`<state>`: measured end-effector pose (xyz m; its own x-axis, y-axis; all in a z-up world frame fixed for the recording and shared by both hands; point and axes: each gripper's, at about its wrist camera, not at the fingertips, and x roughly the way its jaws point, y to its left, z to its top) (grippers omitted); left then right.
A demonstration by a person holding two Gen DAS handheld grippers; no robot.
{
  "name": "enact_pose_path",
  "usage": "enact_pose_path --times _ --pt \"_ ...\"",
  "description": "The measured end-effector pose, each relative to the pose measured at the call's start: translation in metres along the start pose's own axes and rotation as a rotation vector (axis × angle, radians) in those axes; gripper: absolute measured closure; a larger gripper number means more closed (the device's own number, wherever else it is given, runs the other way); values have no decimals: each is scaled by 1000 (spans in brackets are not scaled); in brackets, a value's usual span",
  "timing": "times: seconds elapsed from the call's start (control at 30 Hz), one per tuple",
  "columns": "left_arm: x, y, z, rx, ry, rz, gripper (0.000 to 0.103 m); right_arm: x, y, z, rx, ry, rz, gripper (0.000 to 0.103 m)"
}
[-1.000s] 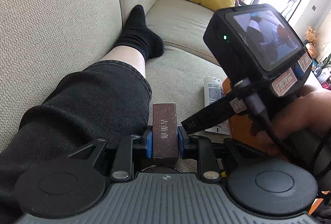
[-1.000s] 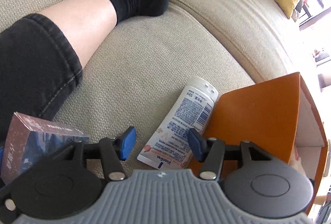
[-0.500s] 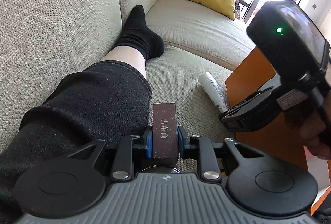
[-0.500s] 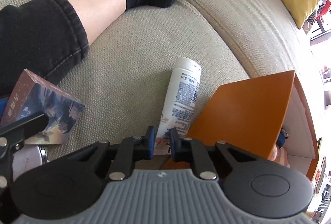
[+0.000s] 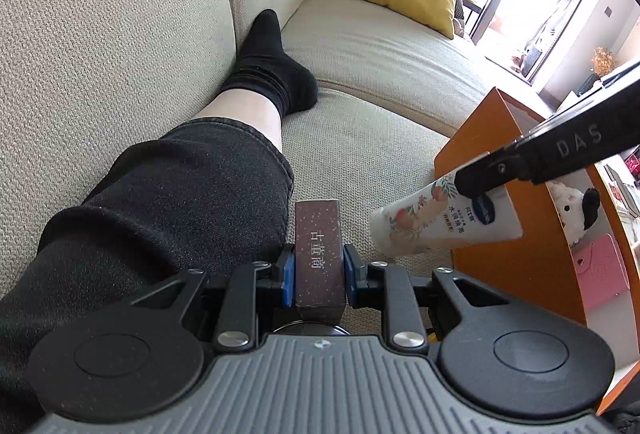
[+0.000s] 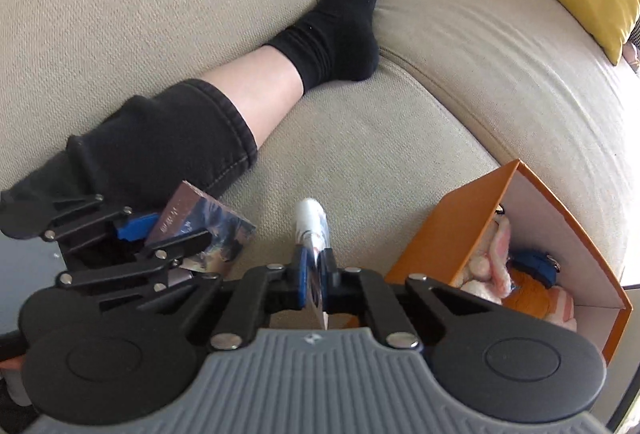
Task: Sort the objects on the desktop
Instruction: 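Lower the brown box into the orange box and open the left gripper while the right gripper carries the tube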
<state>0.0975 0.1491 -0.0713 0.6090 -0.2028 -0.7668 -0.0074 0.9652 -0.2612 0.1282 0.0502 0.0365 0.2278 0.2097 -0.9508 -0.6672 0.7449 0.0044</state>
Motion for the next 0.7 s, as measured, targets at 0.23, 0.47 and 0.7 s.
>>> enact_pose_path --times 0.23,0.47,0.7 --pt "1 2 2 0 0 2 76 30 -5 6 0 -54 -4 96" --pt "2 4 2 3 0 6 76 40 -10 -13 25 -17 35 88" --pt "1 0 0 7 0 13 76 35 -21 -27 61 -26 74 85"
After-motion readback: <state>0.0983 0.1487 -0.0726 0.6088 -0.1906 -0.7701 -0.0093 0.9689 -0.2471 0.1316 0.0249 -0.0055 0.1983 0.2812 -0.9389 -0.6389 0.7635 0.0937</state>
